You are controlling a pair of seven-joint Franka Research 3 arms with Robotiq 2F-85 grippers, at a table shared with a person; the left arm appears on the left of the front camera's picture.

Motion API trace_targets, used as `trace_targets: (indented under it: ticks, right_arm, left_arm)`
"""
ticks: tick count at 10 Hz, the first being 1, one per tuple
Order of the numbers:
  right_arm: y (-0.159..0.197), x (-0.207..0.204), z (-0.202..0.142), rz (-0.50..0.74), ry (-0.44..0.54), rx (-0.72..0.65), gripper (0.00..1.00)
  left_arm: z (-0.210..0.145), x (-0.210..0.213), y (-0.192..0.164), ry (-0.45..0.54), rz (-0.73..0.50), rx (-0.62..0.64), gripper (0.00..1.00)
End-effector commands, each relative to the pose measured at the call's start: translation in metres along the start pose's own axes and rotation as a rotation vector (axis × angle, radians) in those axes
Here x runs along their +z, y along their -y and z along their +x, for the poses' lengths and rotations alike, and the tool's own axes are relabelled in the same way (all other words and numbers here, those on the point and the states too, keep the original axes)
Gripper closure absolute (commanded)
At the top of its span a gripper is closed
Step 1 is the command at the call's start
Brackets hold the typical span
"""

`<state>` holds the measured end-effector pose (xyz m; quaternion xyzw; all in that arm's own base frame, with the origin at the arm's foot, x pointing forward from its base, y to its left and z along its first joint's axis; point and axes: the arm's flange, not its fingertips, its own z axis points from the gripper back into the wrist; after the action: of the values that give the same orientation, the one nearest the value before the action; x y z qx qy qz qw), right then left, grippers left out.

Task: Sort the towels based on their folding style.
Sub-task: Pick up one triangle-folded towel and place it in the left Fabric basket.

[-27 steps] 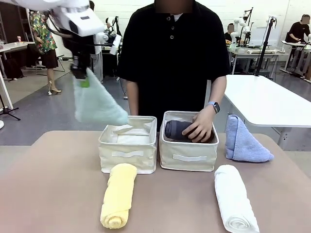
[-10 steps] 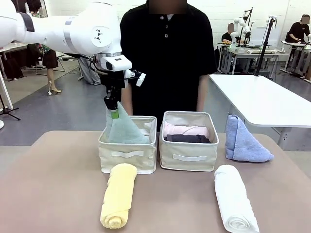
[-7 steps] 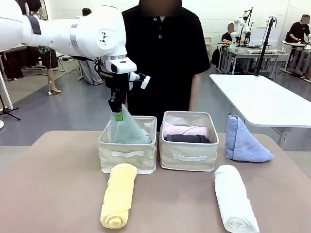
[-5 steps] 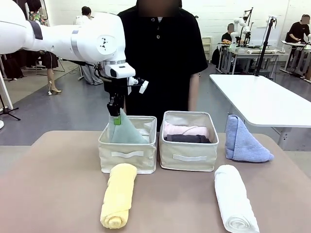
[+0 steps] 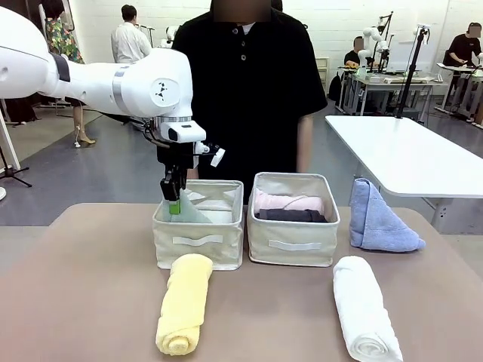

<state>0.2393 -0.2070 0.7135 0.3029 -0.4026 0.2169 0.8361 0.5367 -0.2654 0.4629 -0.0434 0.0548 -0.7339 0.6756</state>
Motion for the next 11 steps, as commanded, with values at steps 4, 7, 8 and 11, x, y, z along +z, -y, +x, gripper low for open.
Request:
trace_targets:
  ticks: [4,7,8,11]
  right_arm:
    - [0.001,0.0,0.0,0.013,-0.004,0.011,0.0]
    - [0.001,0.0,0.0,0.013,-0.004,0.011,0.0]
    - [0.001,0.0,0.0,0.013,-0.004,0.011,0.0]
    - [0.001,0.0,0.0,0.013,-0.004,0.011,0.0]
  left_arm:
    - [0.0,0.009,0.01,0.004,0.012,-0.001,0.0]
    - [0.002,0.011,0.01,-0.004,0.013,-0.002,0.0]
    - [0.002,0.012,0.011,-0.003,0.013,-0.003,0.0]
    - [-0.001,0.026,0.018,0.04,0.013,-0.01,0.0]
